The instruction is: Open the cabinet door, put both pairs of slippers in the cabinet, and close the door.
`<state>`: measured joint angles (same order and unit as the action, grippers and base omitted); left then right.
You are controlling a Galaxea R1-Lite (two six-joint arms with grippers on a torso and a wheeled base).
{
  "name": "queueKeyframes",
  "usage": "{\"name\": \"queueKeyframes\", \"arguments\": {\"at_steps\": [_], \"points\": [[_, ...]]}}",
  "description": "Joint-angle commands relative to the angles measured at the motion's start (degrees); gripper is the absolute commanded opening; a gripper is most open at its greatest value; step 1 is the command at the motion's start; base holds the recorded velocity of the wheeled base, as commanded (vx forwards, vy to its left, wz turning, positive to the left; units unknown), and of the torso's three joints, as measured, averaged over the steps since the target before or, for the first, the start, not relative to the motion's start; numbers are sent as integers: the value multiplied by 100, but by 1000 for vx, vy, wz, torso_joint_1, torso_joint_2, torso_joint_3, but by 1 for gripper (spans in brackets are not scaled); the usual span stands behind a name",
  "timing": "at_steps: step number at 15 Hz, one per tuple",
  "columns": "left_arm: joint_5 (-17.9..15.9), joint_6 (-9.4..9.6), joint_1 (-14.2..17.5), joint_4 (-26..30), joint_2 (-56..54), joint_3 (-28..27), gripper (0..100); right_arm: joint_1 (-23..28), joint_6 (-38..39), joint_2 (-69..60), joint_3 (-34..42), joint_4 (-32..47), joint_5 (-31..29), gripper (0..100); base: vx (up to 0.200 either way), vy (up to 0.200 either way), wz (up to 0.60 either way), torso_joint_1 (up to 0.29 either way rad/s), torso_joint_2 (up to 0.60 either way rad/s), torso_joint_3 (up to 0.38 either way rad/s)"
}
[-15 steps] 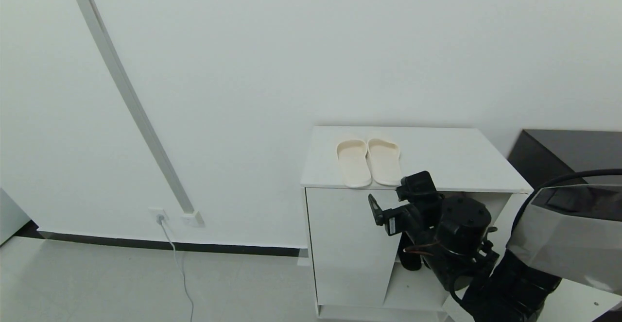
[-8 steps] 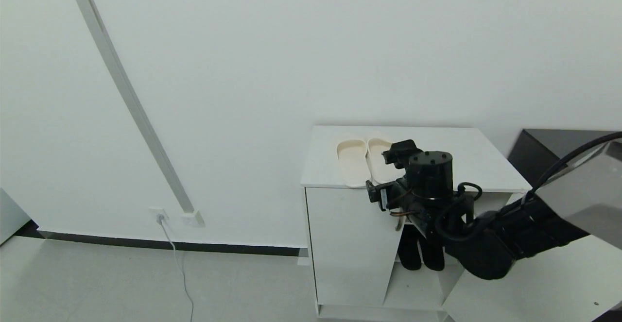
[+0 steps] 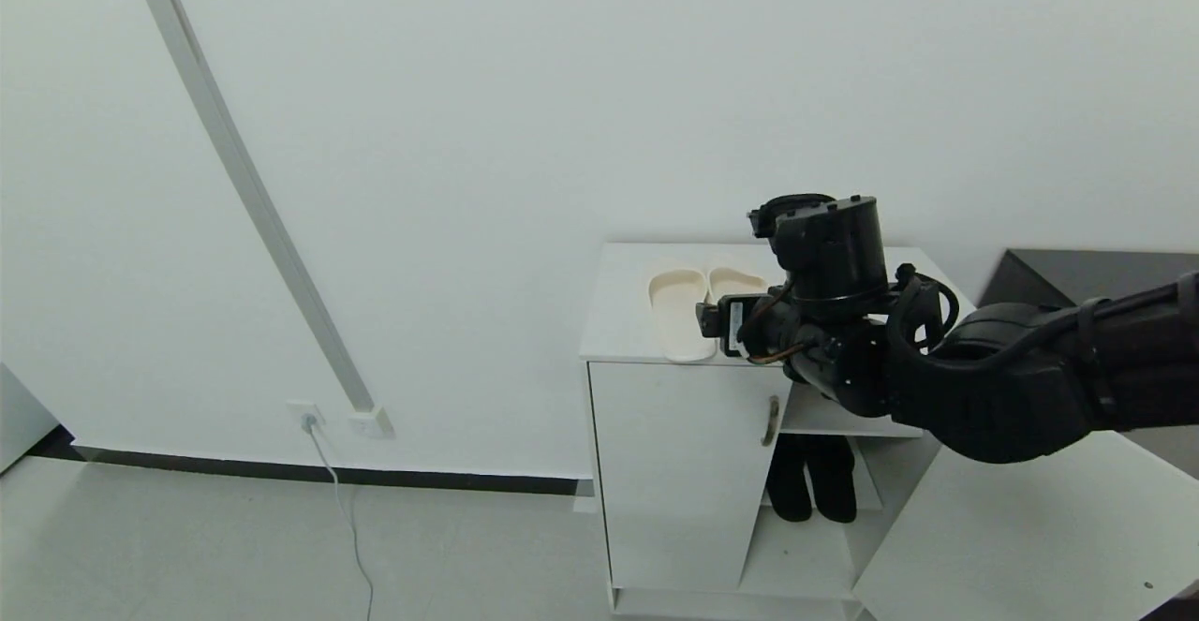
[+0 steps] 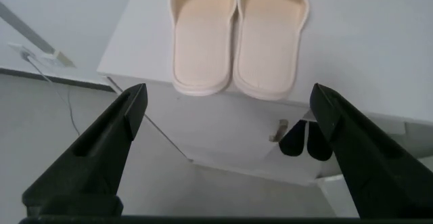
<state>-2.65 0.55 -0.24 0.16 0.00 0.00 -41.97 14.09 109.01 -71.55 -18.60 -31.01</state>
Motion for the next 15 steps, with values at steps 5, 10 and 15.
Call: {"name": "queueKeyframes", "arguments": {"at_steps": [5,10,15], "points": [[1,-2,-2,2,9,0,0,-109,15,6,879,-645,-19,100,200,0,0,5,-2,2],[10,-11,-2,2,9,0,0,-162,6,578,1371,-1506,-19,100,80,0,0,2,0,2],[10,-20,-2,2,9,0,0,102,-29,1676,413,-1910,-10,100,0,0,0,0,0,0]]}}
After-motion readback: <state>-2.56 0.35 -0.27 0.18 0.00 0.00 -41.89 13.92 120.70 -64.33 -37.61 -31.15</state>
